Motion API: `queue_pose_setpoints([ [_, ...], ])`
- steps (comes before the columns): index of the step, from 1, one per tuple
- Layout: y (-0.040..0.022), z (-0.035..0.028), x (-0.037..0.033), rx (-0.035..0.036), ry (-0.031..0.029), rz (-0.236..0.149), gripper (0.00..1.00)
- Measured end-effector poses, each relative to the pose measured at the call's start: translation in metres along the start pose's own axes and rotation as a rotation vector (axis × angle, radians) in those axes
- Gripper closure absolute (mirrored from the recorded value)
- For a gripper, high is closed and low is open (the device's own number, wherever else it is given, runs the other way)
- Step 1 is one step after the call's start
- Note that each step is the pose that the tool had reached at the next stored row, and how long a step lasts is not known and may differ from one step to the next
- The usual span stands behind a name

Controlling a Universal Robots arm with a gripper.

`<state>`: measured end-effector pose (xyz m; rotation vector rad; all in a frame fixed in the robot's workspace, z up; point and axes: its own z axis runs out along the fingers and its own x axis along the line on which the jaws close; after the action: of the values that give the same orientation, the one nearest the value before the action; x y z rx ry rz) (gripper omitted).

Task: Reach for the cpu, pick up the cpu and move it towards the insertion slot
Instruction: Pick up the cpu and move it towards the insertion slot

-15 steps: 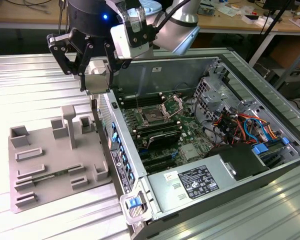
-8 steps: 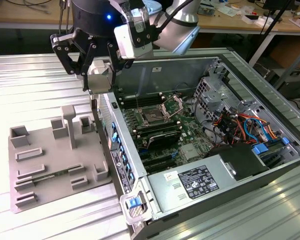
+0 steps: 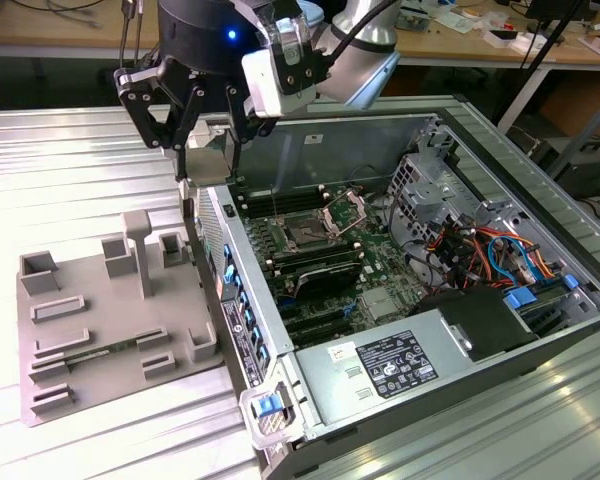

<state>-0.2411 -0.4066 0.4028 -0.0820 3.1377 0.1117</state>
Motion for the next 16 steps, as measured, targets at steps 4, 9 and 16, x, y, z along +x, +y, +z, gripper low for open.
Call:
queue_pose_setpoints([
  [4,-0.0002,0.0001,-0.0041,0.0000,0.0000,0.000,0.46],
  [9,-0.0005,0.0002,-0.0099,0.0000,0.0000,0.000,0.46],
  [16,-0.0008,0.0004,-0.0148,0.0000,0.0000,0.000,0.46],
])
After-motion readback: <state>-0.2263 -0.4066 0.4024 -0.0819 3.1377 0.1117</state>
